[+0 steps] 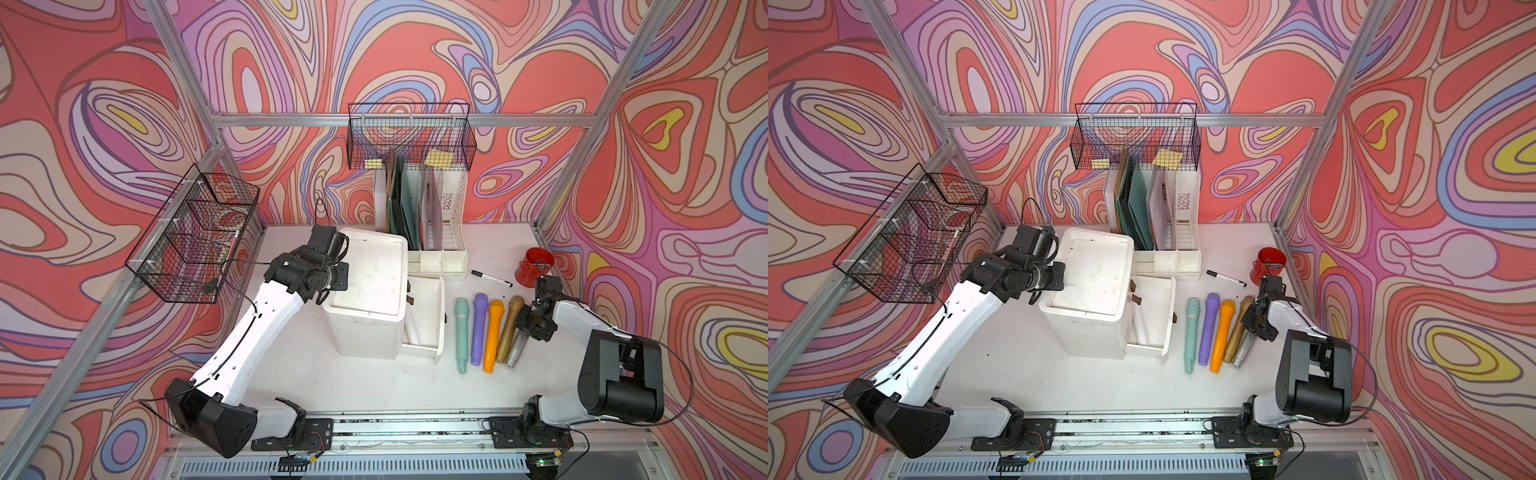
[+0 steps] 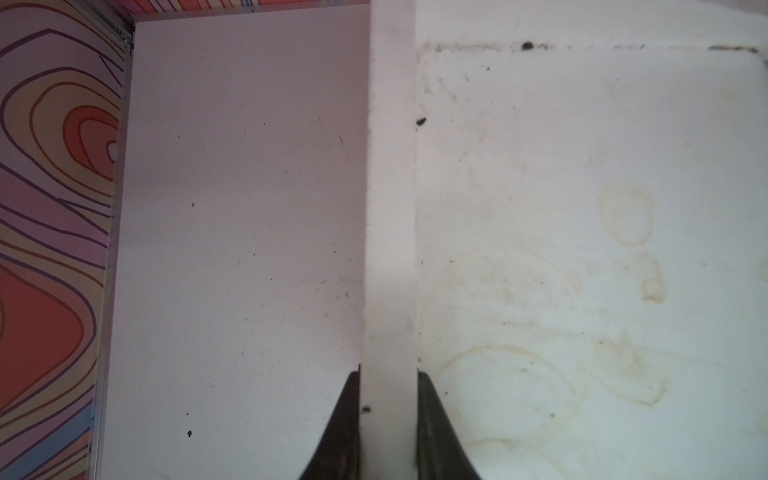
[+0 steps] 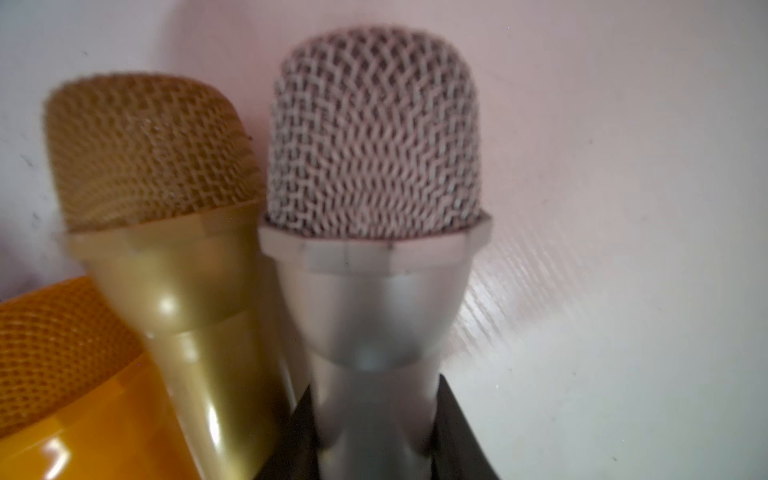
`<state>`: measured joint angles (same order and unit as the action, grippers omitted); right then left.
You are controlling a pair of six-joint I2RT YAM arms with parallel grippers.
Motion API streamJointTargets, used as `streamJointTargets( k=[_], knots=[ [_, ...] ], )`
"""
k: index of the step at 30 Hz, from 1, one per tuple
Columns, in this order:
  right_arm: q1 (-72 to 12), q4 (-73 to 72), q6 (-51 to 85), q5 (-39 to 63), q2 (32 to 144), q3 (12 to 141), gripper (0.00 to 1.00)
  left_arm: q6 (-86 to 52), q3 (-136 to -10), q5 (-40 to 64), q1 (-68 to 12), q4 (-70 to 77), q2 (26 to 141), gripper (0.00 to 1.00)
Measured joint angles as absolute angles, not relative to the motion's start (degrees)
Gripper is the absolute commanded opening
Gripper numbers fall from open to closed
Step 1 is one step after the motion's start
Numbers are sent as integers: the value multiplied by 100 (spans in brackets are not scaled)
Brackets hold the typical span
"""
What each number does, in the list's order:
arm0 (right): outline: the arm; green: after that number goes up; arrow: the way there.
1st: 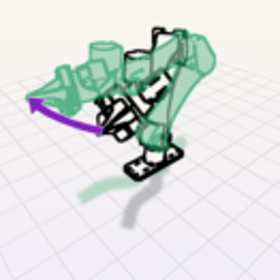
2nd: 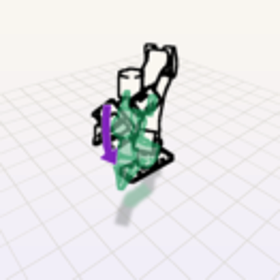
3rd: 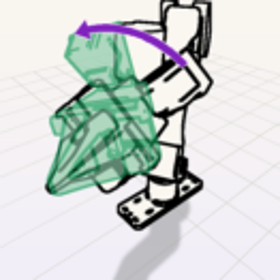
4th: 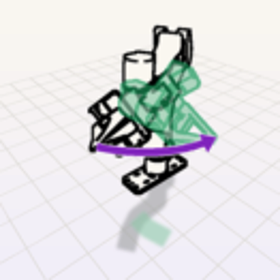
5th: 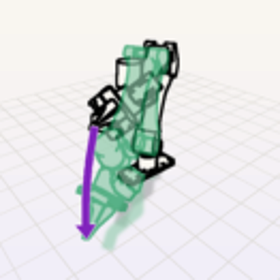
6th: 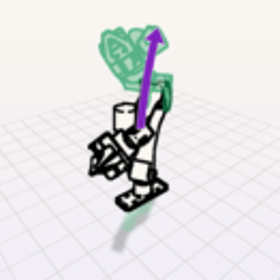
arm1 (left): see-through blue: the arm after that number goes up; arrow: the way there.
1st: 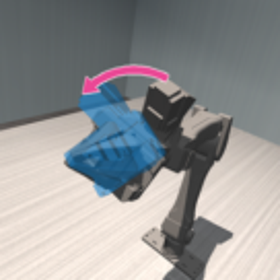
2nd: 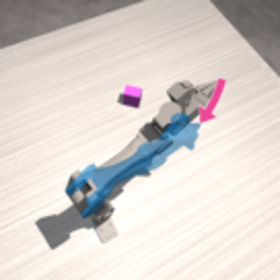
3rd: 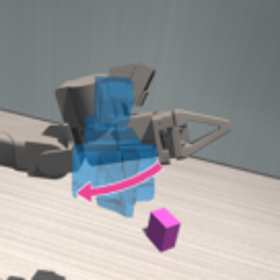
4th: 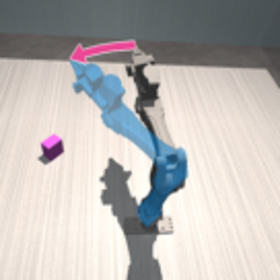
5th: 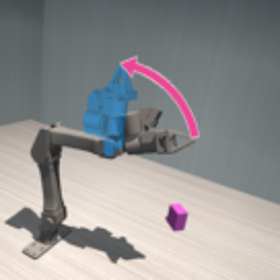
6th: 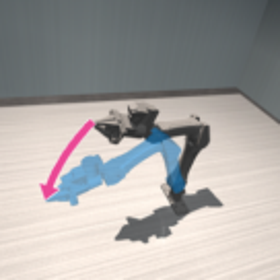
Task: Take the microphone out of the drawer
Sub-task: Place the microphone at the center of the board.
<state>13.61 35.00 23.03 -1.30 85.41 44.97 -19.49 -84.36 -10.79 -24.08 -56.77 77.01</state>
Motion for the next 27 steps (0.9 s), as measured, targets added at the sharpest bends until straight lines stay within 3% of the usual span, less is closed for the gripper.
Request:
streamJointTargets(
  k=[7, 14, 22, 27],
  knots=[
    [1387, 3393, 2298, 12, 8652, 4501, 32, -1951, -8425, -1090, -2408, -5666, 7697, 0],
    [1387, 3395, 2298, 73, 8619, 4499, 43, -1951, -8423, -1092, -2408, -5662, 7697, 0],
    [1387, 3651, 2296, 150, 8106, 4617, 47, -1951, -8414, -1096, -2408, -5655, 7690, 0],
    [1391, 3607, 2200, 819, 7640, 4703, 48, -1951, -8414, -1094, -2408, -5653, 7690, 0]
  ],
)
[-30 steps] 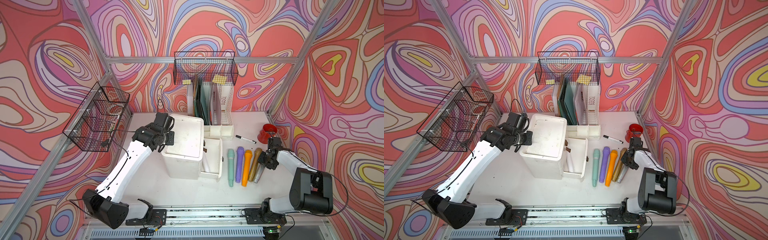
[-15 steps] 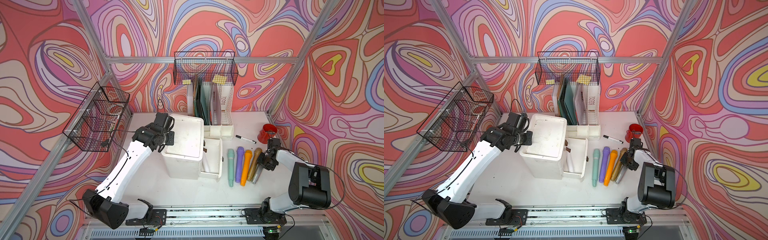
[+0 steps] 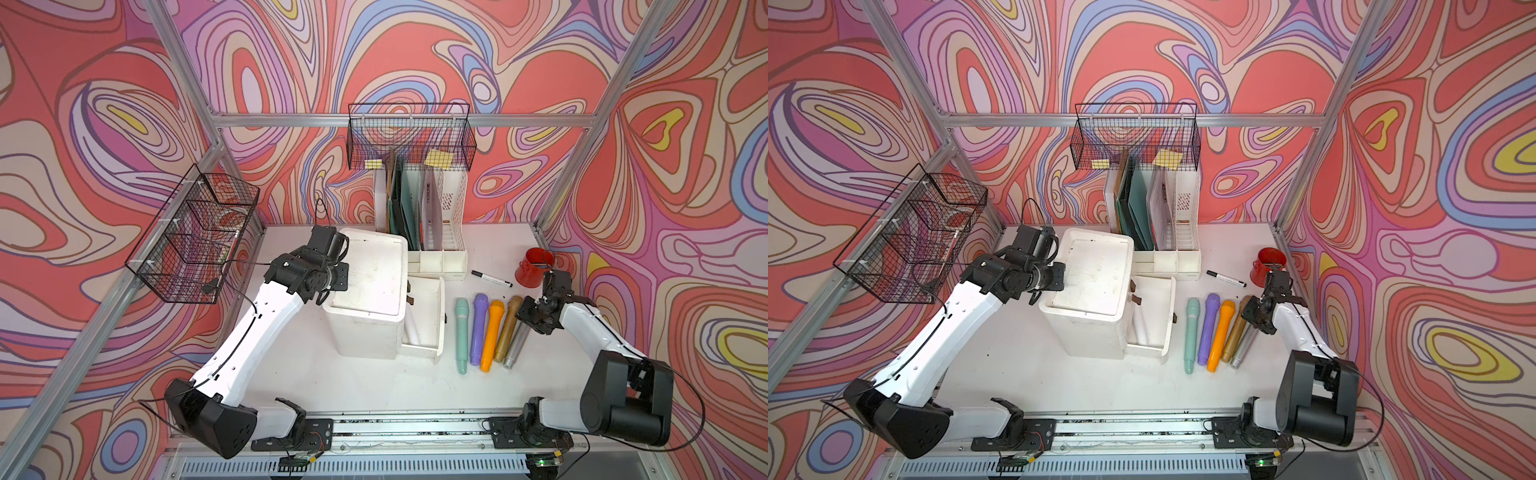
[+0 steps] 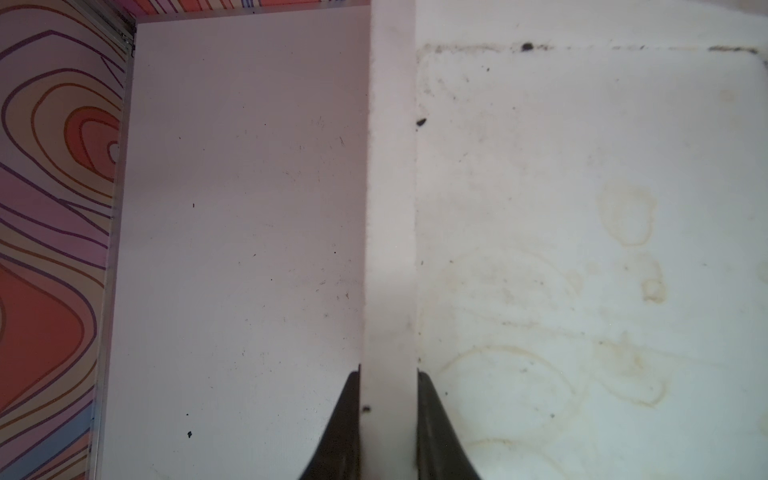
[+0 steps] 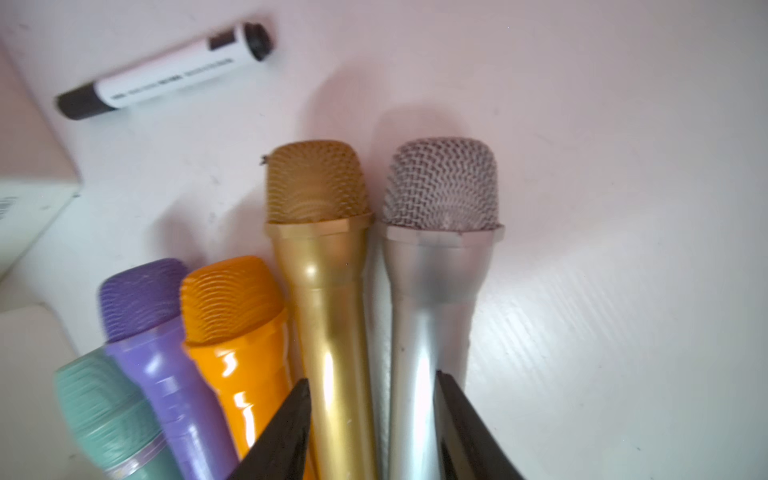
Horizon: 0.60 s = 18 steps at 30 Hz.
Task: Take the microphone out of the drawer
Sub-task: Place the microphone at the center of the board, then pick up the microphone from the drawer.
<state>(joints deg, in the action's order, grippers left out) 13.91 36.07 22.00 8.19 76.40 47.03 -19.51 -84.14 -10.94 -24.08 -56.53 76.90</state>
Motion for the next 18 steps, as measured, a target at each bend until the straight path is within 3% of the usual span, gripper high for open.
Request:
streamJointTargets(
  k=[11, 18],
  knots=[
    [1221, 2543, 2558, 3234, 6674, 4318, 46, -1955, -8414, -1094, -2408, -5653, 7690, 0],
    [-132, 2237, 2790, 3457, 6573, 4305, 45, -1957, -8414, -1092, -2408, -5653, 7690, 0]
  ],
)
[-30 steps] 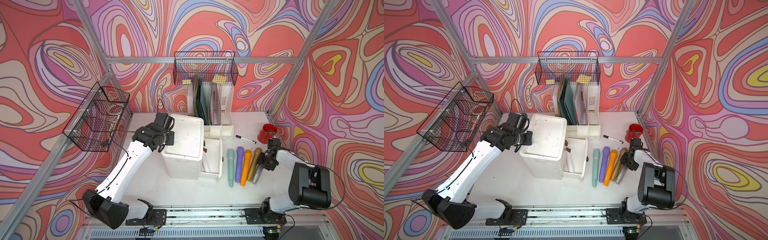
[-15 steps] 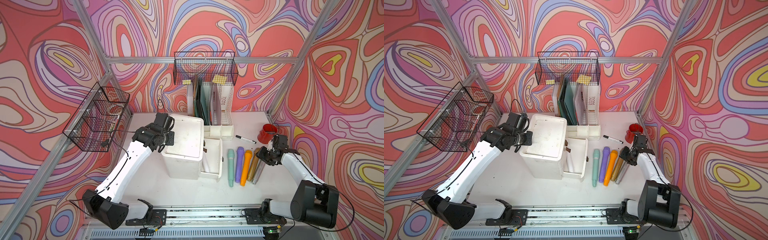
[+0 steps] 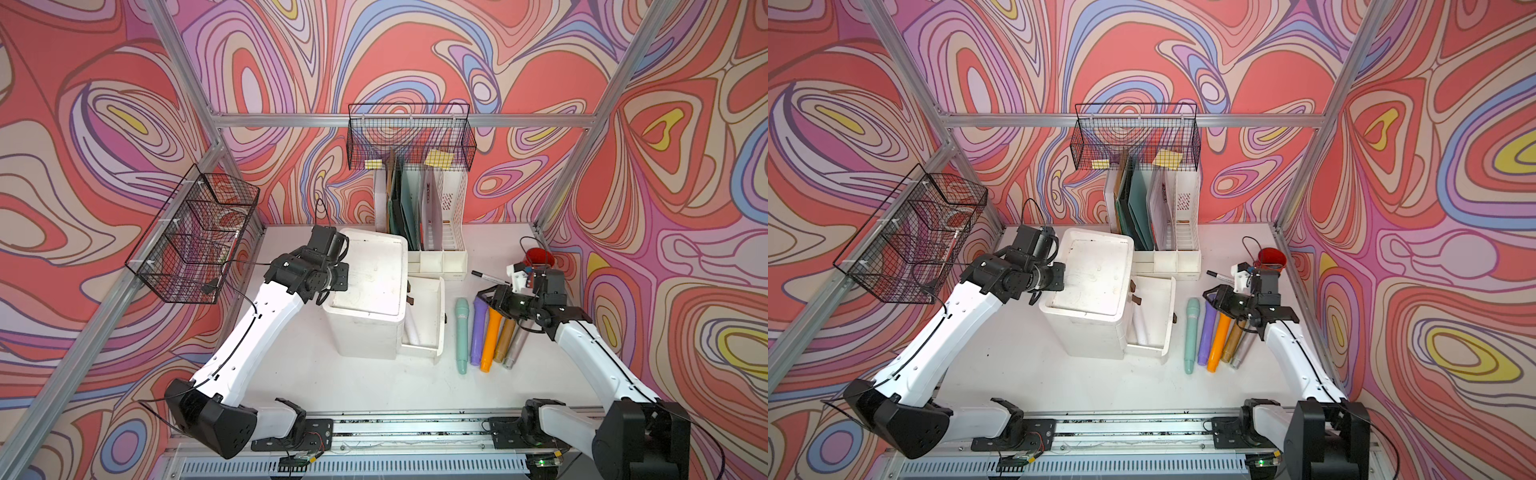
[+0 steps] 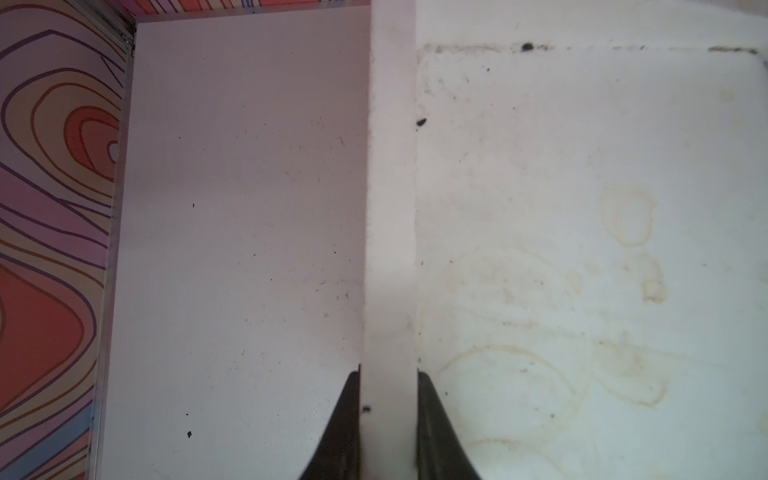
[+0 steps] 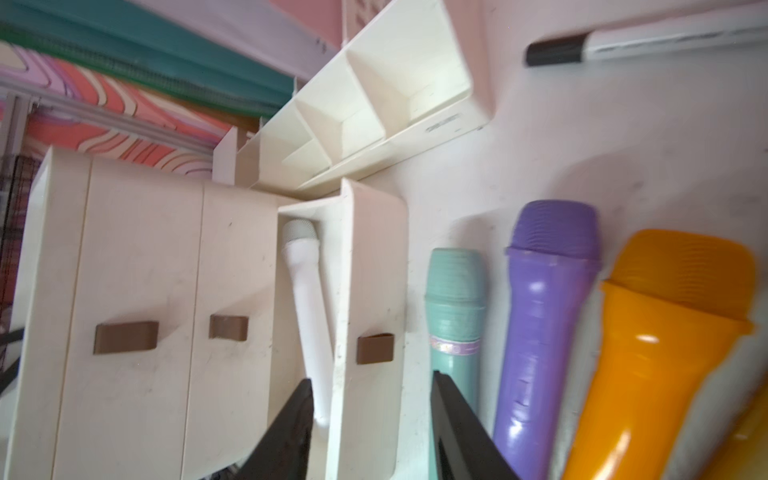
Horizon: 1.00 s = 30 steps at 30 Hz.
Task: Take the microphone out of the drawer
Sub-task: Pick up the microphone from the drawer.
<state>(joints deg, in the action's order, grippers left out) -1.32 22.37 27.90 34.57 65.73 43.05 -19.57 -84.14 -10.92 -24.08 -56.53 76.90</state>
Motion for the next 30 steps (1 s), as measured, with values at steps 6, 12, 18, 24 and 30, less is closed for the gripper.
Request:
streamJointTargets(
  k=[6, 12, 18, 24, 30],
  knots=[
    [-1306, 2121, 2923, 3153, 6882, 4421, 43, -1957, -8414, -1090, -2408, -5653, 7693, 0],
    [-2276, 1997, 2947, 2679, 7623, 4884, 43, -1957, -8425, -1087, -2408, -5660, 7695, 0],
    [-2886, 1929, 2867, 2233, 8510, 5513, 44, -1957, -8425, -1083, -2408, -5660, 7699, 0],
    [-3299, 1914, 2729, 1844, 9338, 6090, 45, -1957, -8427, -1083, -2408, -5662, 7699, 0],
    [-3437, 1975, 2657, 1616, 9839, 6370, 48, -1955, -8427, -1085, -2408, -5660, 7699, 0]
  ],
)
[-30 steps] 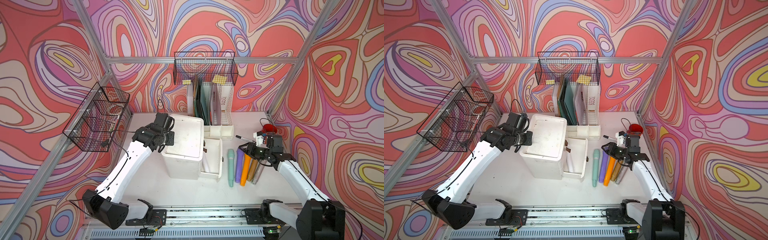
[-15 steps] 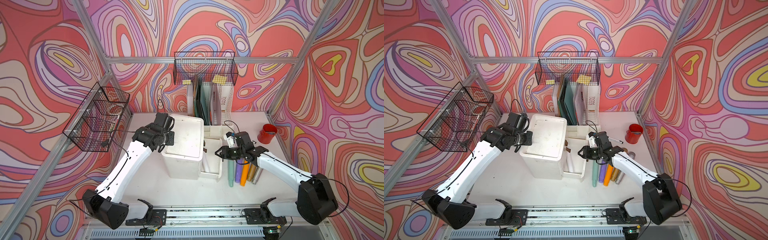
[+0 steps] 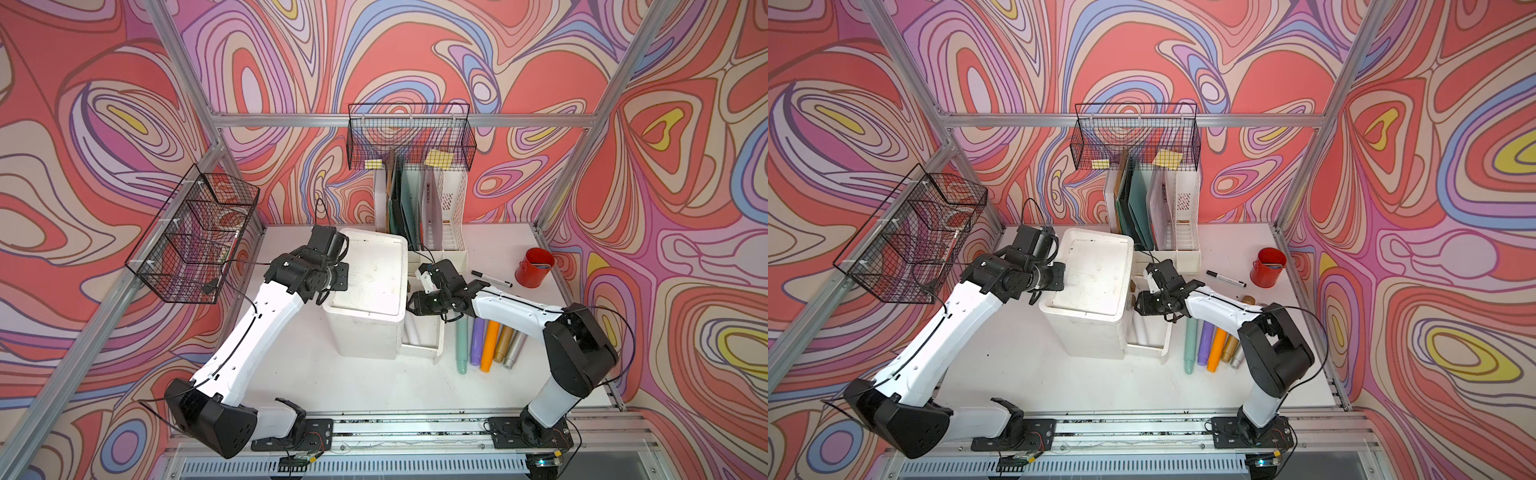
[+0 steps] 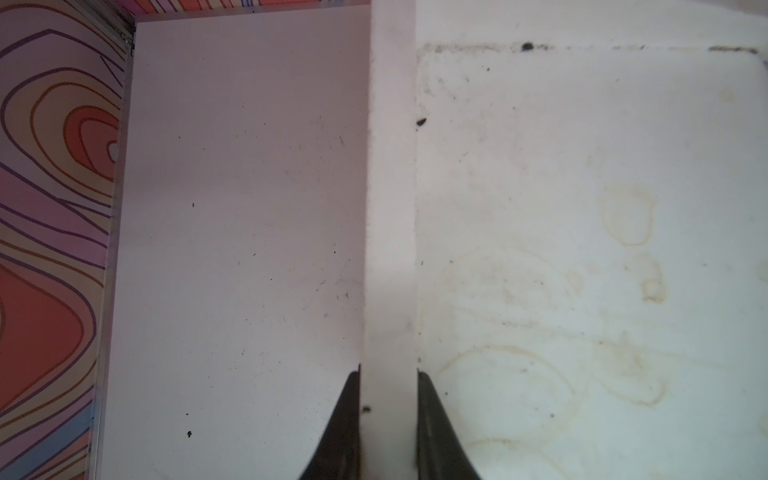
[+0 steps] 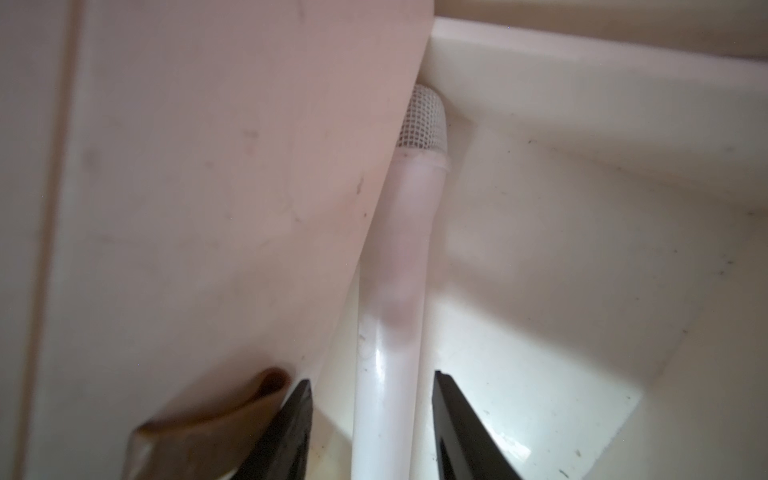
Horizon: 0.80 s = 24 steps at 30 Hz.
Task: Take the microphone out of the drawer
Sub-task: Pick up the microphone from the drawer.
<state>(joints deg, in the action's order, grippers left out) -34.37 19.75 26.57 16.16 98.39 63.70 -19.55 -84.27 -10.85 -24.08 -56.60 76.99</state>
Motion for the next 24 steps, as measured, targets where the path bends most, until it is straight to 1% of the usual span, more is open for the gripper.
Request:
streamJointTargets(
  k=[11, 24],
  knots=[
    [-3592, 2672, 2628, 1225, 10777, 7164, 50, -1955, -8414, -1100, -2408, -5653, 7697, 0],
    [-3824, 3649, 2773, 290, 11260, 7999, 49, -2043, -8340, -1286, -2366, -5645, 7631, 0]
  ],
)
